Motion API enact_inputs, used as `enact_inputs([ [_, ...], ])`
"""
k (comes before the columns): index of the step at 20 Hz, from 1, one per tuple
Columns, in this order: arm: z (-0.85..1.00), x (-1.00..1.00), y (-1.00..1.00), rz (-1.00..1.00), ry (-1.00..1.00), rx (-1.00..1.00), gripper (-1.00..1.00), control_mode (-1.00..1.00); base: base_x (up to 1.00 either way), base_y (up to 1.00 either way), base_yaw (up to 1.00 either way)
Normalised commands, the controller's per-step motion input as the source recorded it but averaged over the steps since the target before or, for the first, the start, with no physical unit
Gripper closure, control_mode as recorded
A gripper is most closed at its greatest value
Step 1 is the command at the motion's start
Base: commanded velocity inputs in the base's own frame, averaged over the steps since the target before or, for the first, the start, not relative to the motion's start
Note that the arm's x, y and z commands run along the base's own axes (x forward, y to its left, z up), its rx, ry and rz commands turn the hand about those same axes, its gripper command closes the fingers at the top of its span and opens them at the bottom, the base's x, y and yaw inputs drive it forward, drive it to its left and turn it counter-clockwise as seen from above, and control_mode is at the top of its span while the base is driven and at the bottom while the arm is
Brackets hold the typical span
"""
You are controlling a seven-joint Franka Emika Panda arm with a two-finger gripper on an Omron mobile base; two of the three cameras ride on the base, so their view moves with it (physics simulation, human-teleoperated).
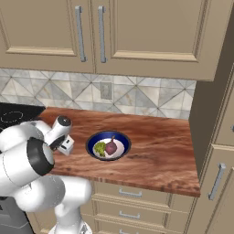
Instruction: Place the bowl containing the fish and shrimp in the microwave. Close the microwave door and press the start button to microwave the meal.
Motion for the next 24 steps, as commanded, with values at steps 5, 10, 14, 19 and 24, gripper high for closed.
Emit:
enact_inputs([
  [5,-0.19,0.22,0.18,0.00,0.00,0.00,-1.00,-1.00,0.00,0.00,0.00],
  [10,-0.21,0.18,0.10,0.00,0.00,0.00,-1.00,-1.00,0.00,0.00,0.00],
  [14,-0.19,0.14,0.06,0.00,0.00,0.00,-1.00,-1.00,0.00,0.00,0.00],
  [19,-0.02,0.03,0.02,0.00,0.00,0.00,1.00,-1.00,0.00,0.00,0.00],
  [24,0.00,0.00,0.00,0.00,0.00,0.00,1.00,-1.00,0.00,0.00,0.00],
])
